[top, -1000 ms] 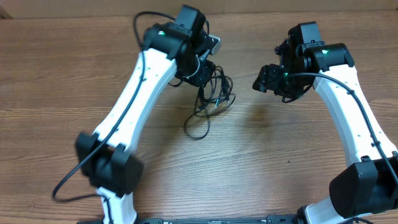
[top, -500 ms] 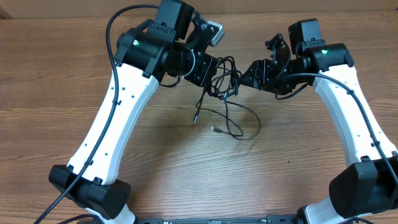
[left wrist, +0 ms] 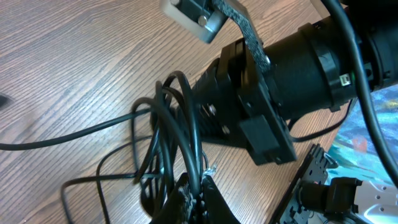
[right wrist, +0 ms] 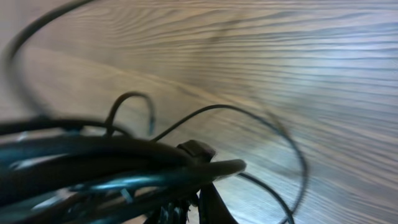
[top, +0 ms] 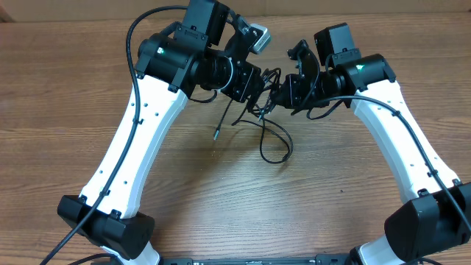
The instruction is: Untangle cables
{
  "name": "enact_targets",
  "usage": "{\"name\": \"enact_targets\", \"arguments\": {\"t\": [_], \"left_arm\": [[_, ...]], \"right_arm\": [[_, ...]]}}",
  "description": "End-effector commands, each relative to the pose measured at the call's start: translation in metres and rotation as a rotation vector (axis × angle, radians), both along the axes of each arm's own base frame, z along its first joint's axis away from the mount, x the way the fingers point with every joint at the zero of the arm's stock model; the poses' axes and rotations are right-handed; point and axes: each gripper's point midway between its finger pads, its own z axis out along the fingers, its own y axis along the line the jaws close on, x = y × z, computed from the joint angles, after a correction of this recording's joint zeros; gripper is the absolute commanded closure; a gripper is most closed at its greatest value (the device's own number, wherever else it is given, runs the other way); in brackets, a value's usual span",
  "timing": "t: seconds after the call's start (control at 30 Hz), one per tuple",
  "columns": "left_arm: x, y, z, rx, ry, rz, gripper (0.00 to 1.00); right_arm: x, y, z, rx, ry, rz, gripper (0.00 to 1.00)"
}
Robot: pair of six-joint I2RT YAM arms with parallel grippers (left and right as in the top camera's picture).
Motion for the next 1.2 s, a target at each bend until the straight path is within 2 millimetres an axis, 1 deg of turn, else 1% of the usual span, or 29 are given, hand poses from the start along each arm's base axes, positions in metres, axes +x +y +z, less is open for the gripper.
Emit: {"name": "enact_targets", "arguments": {"t": [0.0,0.07,0.1,0.13,0.17,0.23,0.27,0.37,0.47,0.57,0.63,0.7,0.73,0.77,0.83,0.9,1.0,1.07,1.1,1.13,1.17], "left_arm": [[-0.005,0.013,0.024,0.003,-0.063,0.033,0.96],[-0.004,0.023,0.023,0.025,-0.060,0.062,0.96],[-0.004,0.030,0.023,0.036,-0.055,0.078,0.96],[-0.003,0.037,0.022,0.048,-0.049,0.096,0.96],[-0.001,0.045,0.021,0.067,-0.046,0.120,0.96],[0.003,0.065,0.017,0.116,-0.041,0.179,0.96],[0.005,0.074,0.015,0.135,-0.039,0.206,0.96],[0.014,0.105,0.013,0.179,-0.024,0.315,0.96],[0.020,0.126,0.015,0.179,-0.018,0.384,0.96],[0.026,0.151,0.016,0.210,-0.013,0.499,0.96],[0.028,0.171,0.016,0.244,-0.006,0.592,0.96],[0.029,0.184,0.017,0.257,0.002,0.661,0.96],[0.028,0.185,0.018,0.251,0.004,0.667,0.96],[0.028,0.184,0.018,0.245,0.005,0.662,0.96],[0.028,0.181,0.018,0.239,0.008,0.650,0.96],[0.027,0.173,0.017,0.218,0.019,0.622,0.96],[0.026,0.157,0.014,0.189,0.029,0.559,0.96],[0.026,0.145,0.010,0.180,0.032,0.505,0.80],[0.026,0.140,0.007,0.178,0.040,0.490,0.70],[0.027,0.136,0.003,0.183,0.047,0.479,0.62],[0.027,0.131,-0.002,0.191,0.055,0.461,0.58]], "right_arm": [[0.017,-0.034,0.009,-0.164,-0.075,-0.168,0.96],[0.021,-0.055,0.004,-0.255,-0.064,-0.278,0.96],[0.022,-0.071,0.000,-0.321,-0.054,-0.366,0.96],[0.022,-0.083,-0.002,-0.367,-0.047,-0.430,0.96],[0.021,-0.097,-0.003,-0.422,-0.039,-0.507,0.96],[0.015,-0.119,-0.004,-0.505,-0.023,-0.631,0.96],[0.012,-0.126,-0.005,-0.534,-0.016,-0.670,0.96],[0.008,-0.133,-0.006,-0.559,0.000,-0.712,0.96],[0.006,-0.133,-0.006,-0.564,0.005,-0.711,0.96],[0.005,-0.134,-0.006,-0.565,0.008,-0.721,0.96],[0.004,-0.140,-0.006,-0.577,0.012,-0.746,0.96],[0.002,-0.145,-0.007,-0.574,0.030,-0.786,0.96],[0.002,-0.144,-0.007,-0.560,0.038,-0.788,0.96],[0.003,-0.139,-0.008,-0.533,0.046,-0.773,0.96],[0.007,-0.125,-0.009,-0.493,0.040,-0.674,0.96],[0.008,-0.116,-0.009,-0.473,0.030,-0.583,0.96],[0.005,-0.117,-0.010,-0.483,0.037,-0.577,0.94],[0.004,-0.121,-0.010,-0.487,0.044,-0.584,0.89],[0.004,-0.123,-0.009,-0.486,0.045,-0.591,0.87],[0.004,-0.127,-0.007,-0.482,0.042,-0.603,0.85],[0.004,-0.132,-0.003,-0.474,0.039,-0.625,0.82]]}}
